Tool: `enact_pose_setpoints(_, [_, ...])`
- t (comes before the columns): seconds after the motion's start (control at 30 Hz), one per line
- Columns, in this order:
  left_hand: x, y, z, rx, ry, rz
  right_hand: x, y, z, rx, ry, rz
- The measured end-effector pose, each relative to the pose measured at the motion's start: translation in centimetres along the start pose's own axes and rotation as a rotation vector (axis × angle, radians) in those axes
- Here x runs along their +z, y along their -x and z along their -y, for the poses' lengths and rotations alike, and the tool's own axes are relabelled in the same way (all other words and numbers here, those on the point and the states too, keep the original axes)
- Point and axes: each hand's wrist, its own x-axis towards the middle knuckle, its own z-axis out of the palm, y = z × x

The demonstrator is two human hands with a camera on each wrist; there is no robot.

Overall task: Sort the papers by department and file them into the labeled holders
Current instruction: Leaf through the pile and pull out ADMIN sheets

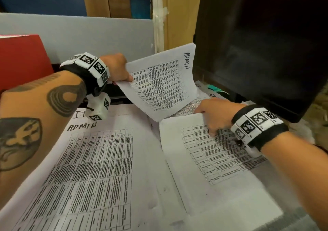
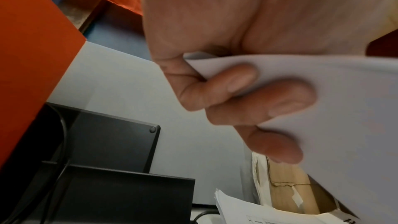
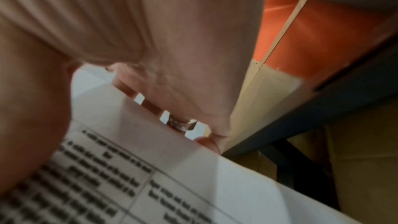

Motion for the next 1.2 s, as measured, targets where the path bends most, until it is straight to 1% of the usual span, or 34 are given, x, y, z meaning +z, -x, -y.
enact_pose_setpoints(0.13, [-0.4,-0.9,-0.4,0.035,-0.063,0.009,0.1,1.1,-0.8,-0.02,-0.063,-0.08])
enact_pose_setpoints(0.27, [0.2,-1.6,-1.1,0.07,0.014,0.133,0.1,2.1,-1.6,-0.048,-0.13,-0.156])
enact_pose_setpoints(0.37, [2.1,-2.4,-1.5,0.061,0.064,0.207,0.2,2.2,-1.6,-0.058,-0.139,-0.154])
enact_pose_setpoints(0.5, [5.0,-2.9,-1.5,0.029,0.043,0.322,0.6,2.1,-1.0,-0.042,-0.126,-0.155])
enact_pose_setpoints(0.57, [5.8,-2.9,-2.1,0.023,0.034,0.354,0.7,2.0,-0.7,-0.045,-0.128,-0.14])
enact_pose_setpoints(0.67, [6.6,-3.4,-3.3,0.024,0.084,0.385,0.6,1.9,-0.6,-0.059,-0.112,-0.122])
enact_pose_setpoints(0.8, [7.7,-4.1,-5.0,0.052,0.136,0.519,0.6,1.8,-0.5,-0.089,-0.082,-0.126])
enact_pose_setpoints(0.87, [8.5,-4.1,-6.0,0.079,0.159,0.547,0.6,1.8,-0.6,-0.091,-0.087,-0.117])
enact_pose_setpoints(0.9, [8.9,-4.2,-6.4,0.099,0.157,0.539,0.6,1.9,-0.6,-0.099,-0.087,-0.109])
enact_pose_setpoints(0.97, [9.4,-4.3,-7.0,0.139,0.106,0.531,0.6,1.9,-0.7,-0.112,-0.079,-0.098])
enact_pose_setpoints(1.07, [9.9,-4.0,-7.8,0.207,-0.171,0.496,0.3,1.9,-0.3,-0.093,-0.038,-0.062])
enact_pose_setpoints(1.1, [10.2,-3.9,-8.1,0.211,-0.226,0.482,0.3,1.9,-0.1,-0.083,-0.024,-0.05])
enact_pose_setpoints(1.13, [10.3,-4.0,-8.2,0.215,-0.246,0.484,0.3,1.7,0.0,-0.074,-0.022,-0.04])
enact_pose_setpoints(1.2, [9.8,-3.3,-8.5,0.214,-0.214,0.507,0.2,1.4,-0.1,-0.088,-0.047,-0.043])
